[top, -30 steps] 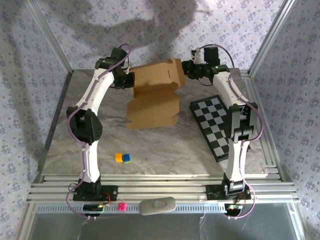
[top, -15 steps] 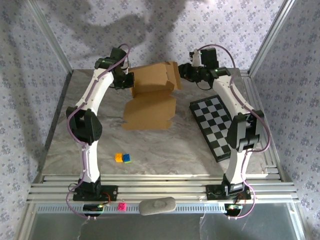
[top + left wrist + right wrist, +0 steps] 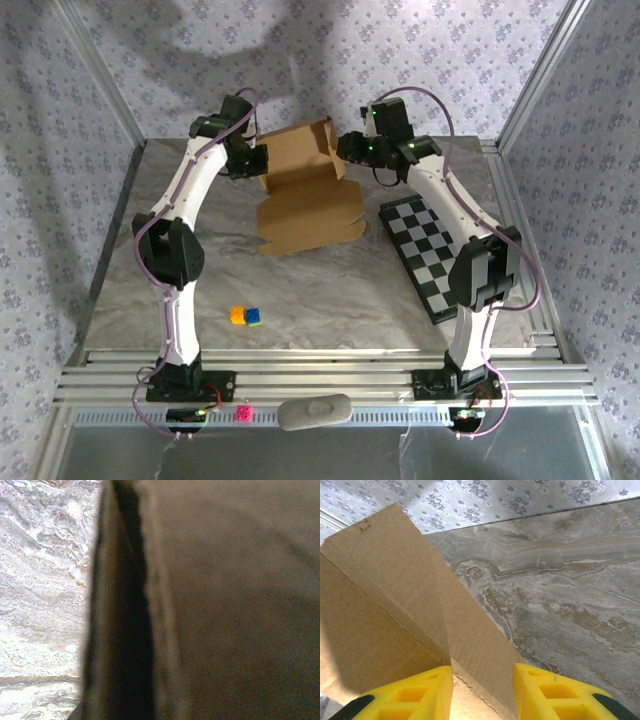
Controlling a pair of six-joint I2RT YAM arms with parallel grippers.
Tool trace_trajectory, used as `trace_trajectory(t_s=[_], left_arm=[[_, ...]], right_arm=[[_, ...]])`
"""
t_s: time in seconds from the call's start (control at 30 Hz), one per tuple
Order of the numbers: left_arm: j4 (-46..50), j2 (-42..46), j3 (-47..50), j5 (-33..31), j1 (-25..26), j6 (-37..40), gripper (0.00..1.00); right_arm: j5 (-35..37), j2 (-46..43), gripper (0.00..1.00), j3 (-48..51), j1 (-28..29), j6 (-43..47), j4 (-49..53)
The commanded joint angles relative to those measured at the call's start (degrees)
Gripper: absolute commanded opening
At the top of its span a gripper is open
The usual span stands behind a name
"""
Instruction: Fold the paper box
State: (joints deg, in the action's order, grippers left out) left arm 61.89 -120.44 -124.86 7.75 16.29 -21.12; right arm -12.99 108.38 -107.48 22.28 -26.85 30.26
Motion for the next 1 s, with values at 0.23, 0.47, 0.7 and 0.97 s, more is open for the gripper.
trace_trajectory(t_s=[0.23,0.47,0.7,0.97], left_arm=[[0.80,3.06,-0.53,1.65,1.02,2.14,0.00],[-1.36,4.99,2.31,4.04,1.04,5.14,0.00],[-2.48,5.83,2.95,6.05,0.98,6.63,0.00],[-2.28,5.48,2.69,5.75,0.94,6.27,0.00]], right_arm=[[-10.87,-1.60,0.45,1.72,-0.86,15.85,-7.45],[-30.93,0.87,0.47,-1.70,-6.51,19.56,-6.89],[-35.16,2.10,0.47,-3.27,-8.27,20.61,-5.12],[-35.02,1.32,0.47,-1.96,-6.86,22.63,-3.23]])
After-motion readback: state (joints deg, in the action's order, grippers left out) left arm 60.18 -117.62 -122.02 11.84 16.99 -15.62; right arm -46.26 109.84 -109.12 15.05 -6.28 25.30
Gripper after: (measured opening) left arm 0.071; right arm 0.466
